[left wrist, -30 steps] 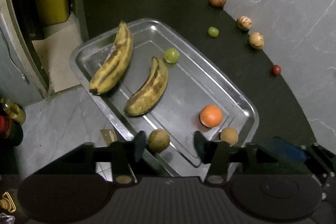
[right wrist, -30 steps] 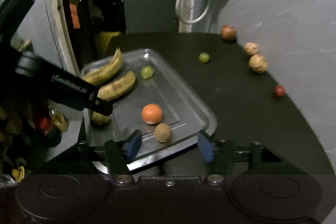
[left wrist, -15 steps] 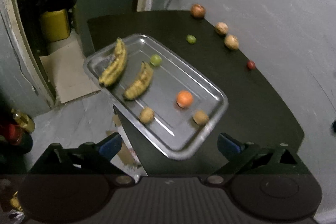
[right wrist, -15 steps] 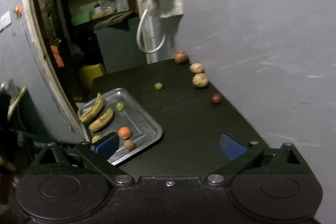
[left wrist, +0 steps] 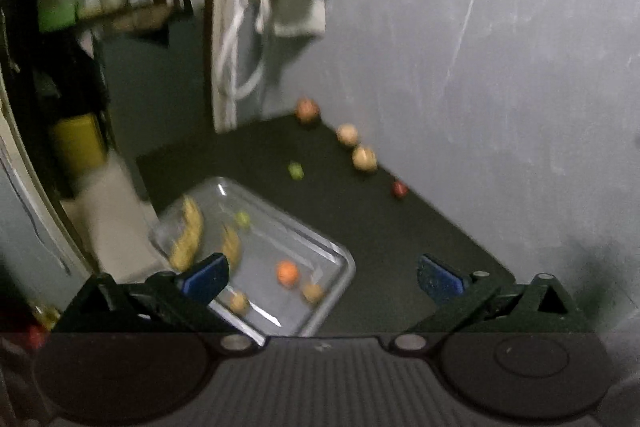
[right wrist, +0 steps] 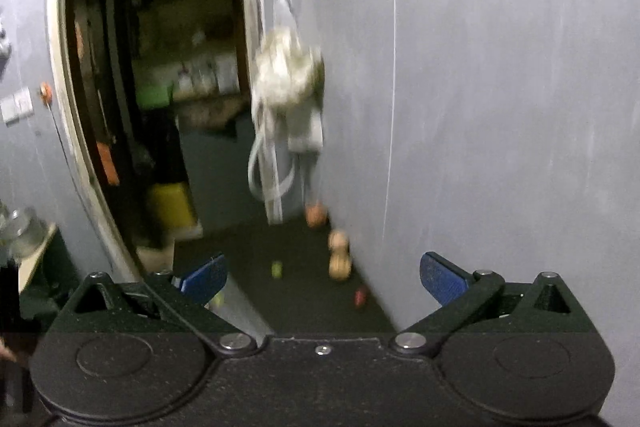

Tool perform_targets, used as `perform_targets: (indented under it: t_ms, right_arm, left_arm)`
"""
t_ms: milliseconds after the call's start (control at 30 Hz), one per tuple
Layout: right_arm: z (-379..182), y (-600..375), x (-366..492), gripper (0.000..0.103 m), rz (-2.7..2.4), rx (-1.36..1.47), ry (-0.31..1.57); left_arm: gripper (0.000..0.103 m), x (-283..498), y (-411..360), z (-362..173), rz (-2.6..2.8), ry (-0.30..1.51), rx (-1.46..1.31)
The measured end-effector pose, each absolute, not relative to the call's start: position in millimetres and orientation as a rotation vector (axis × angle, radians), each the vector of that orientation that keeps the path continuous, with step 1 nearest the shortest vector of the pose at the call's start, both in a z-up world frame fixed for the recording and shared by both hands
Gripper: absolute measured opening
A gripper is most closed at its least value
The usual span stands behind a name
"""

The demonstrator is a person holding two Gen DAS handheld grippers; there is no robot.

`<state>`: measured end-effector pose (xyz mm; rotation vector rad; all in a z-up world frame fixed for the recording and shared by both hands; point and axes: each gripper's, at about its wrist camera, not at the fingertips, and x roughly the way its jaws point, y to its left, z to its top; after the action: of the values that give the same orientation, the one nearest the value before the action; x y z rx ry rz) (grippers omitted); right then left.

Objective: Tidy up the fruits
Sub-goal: 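Raise both tools away from the tray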

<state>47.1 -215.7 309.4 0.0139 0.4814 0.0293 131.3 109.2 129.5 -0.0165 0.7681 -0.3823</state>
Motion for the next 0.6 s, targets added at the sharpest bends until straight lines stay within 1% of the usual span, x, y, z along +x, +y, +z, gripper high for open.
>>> perform_targets:
  t_ms: [133,300,433,600]
  right_arm:
    - [342,-222,70,0.102,0.037,0.015,0.412]
    - [344,-224,124,0.102,0.035,0.075,0.401]
    - [311,-216,173,0.102,-0.011,0.109,0.379]
    - [237,-207,227,0.102,-0.137,0.188,0.342]
  left_arm:
    - [0.102,141,115,155,-0.334,0.722,0.001]
    - [0.102,173,109,167,-0.334,0.696,0.026]
    - [0.102,218,92,157,-0.372,0.697,0.079]
    - [0.102,295,75,123,-0.438,0.740,0.135]
